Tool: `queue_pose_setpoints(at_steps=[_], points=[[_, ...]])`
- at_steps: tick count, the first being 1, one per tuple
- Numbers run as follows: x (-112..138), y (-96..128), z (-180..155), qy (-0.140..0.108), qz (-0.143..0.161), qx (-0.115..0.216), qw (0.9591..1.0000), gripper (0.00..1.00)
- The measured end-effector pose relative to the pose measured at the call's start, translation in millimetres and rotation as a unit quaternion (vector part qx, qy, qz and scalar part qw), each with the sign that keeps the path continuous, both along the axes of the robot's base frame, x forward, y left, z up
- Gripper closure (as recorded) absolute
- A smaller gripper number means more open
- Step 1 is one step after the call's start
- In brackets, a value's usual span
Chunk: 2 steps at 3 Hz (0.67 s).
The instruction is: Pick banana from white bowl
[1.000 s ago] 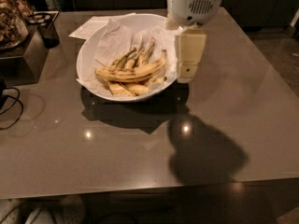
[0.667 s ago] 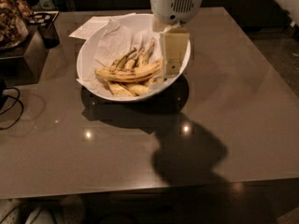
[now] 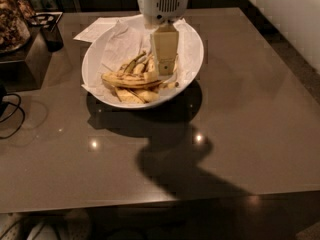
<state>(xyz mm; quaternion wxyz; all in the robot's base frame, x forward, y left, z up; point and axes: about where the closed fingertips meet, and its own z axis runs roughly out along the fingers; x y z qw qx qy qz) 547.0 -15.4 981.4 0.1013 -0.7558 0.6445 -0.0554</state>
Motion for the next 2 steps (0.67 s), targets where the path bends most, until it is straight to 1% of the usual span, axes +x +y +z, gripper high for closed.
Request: queue_pose_setpoints(at_steps=[1, 2], points=[[14.1, 12.8, -6.2, 0.003, -0.001, -0.001, 1.0000, 0.33], [24.5, 20.6, -14.1, 0.011, -0.004, -0.002, 0.9999, 0.34]])
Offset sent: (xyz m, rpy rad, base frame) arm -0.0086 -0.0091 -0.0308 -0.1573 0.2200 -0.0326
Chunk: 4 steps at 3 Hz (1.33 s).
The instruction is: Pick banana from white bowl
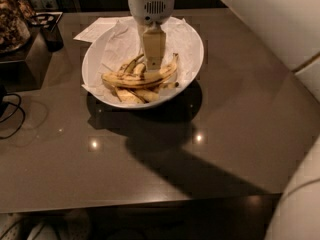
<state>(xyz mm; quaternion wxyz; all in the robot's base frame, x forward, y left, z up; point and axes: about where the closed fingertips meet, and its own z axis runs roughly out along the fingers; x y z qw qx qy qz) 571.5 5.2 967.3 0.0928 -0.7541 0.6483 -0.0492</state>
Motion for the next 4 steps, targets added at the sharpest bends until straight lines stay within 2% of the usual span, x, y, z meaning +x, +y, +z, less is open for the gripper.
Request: queue_pose_setpoints(at_steps=[1, 4], points=[[8.9, 0.3, -12.2, 0.012, -0.008, -0.004, 0.9999, 0.32], [21.5, -7.8, -68.8, 0.077, -0.040, -0.019, 0.9960, 0.35]])
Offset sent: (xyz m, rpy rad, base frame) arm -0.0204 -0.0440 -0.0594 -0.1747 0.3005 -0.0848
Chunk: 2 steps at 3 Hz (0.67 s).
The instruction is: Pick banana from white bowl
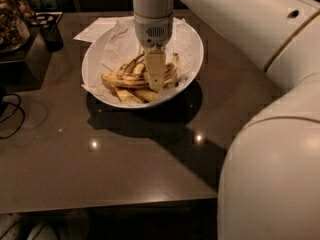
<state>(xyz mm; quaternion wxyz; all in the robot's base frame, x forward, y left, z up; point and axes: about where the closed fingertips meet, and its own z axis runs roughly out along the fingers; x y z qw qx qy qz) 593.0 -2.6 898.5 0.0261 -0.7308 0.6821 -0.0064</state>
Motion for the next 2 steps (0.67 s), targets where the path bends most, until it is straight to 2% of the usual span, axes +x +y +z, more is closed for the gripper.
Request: queue_pose_setpoints(at_steps=[2], points=[[-4.1, 7.9, -25.3, 0.031, 0.007, -0.014, 0.9994, 0.39]])
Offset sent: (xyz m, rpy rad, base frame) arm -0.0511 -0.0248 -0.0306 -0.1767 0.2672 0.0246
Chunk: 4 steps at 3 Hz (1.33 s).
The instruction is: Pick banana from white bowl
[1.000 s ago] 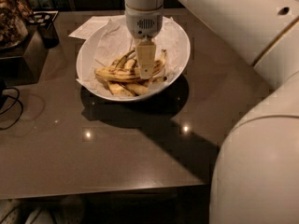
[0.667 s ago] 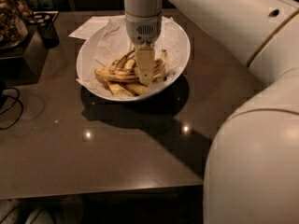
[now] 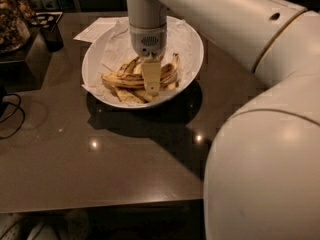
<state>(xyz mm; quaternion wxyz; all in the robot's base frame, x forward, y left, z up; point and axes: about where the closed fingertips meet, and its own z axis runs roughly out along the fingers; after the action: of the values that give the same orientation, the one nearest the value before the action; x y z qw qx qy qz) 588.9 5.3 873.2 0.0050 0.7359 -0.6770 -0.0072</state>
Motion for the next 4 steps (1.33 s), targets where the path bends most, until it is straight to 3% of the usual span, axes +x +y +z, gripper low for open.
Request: queue_pose_setpoints(at_steps=[3, 4], points=[[-0.5, -1.1, 5.8, 0.005, 0.000, 0.001, 1.0000, 1.00], [-0.3, -0.1, 5.3, 0.005, 0.000, 0.001, 1.0000, 1.00]])
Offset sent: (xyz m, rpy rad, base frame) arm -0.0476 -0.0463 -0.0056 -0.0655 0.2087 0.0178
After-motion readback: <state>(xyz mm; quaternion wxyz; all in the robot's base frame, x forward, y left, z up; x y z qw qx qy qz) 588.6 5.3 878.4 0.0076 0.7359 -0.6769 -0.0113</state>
